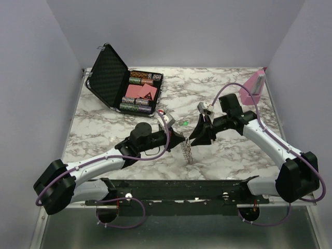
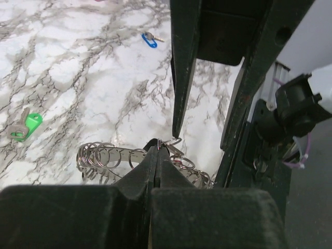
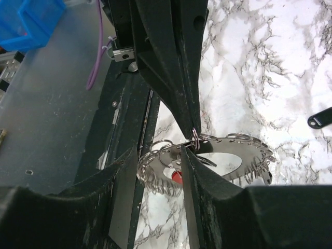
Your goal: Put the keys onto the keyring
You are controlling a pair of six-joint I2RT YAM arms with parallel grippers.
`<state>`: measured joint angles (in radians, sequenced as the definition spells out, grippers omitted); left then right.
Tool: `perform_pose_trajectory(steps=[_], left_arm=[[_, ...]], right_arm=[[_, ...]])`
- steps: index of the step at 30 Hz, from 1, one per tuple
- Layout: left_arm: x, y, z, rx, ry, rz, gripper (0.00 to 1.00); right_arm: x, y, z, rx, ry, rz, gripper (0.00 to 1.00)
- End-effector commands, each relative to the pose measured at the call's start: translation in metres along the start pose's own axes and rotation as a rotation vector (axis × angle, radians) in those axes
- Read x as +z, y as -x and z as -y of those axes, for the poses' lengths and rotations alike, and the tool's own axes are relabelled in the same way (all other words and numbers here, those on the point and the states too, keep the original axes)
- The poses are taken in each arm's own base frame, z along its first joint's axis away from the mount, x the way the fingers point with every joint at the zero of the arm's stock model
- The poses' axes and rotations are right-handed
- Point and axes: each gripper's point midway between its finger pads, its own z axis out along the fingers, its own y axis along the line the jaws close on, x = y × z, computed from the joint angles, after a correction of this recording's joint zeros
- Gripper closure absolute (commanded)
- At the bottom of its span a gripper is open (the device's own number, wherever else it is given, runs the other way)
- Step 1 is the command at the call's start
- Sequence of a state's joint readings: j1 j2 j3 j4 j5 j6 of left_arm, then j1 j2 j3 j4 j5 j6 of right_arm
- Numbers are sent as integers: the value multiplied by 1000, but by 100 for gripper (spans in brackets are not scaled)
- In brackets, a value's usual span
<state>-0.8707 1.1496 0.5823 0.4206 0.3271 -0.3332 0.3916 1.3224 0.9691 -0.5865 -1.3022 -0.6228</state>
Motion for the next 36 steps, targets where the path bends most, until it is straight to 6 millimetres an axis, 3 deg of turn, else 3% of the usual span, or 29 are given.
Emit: perform_pose_trajectory(steps=[1,7,15,28,36], left_arm=[[-2,45,0,-91,49,211,100],[-1,40,-2,-195,76,250,100],[4,38,3,-235,68,262,100],[3,37,-2,-254,99,267,100],[1,39,0,-266,91,292,100]], right_arm=[[-2,7,7,-19,-48,-6,52],[-7,7,20,-10,-125,-27,47],[-10,6,30,10,-174,-21,48],[-12,7,35,15,-203,-27,71],[-12,8,35,7,-203,-26,99]])
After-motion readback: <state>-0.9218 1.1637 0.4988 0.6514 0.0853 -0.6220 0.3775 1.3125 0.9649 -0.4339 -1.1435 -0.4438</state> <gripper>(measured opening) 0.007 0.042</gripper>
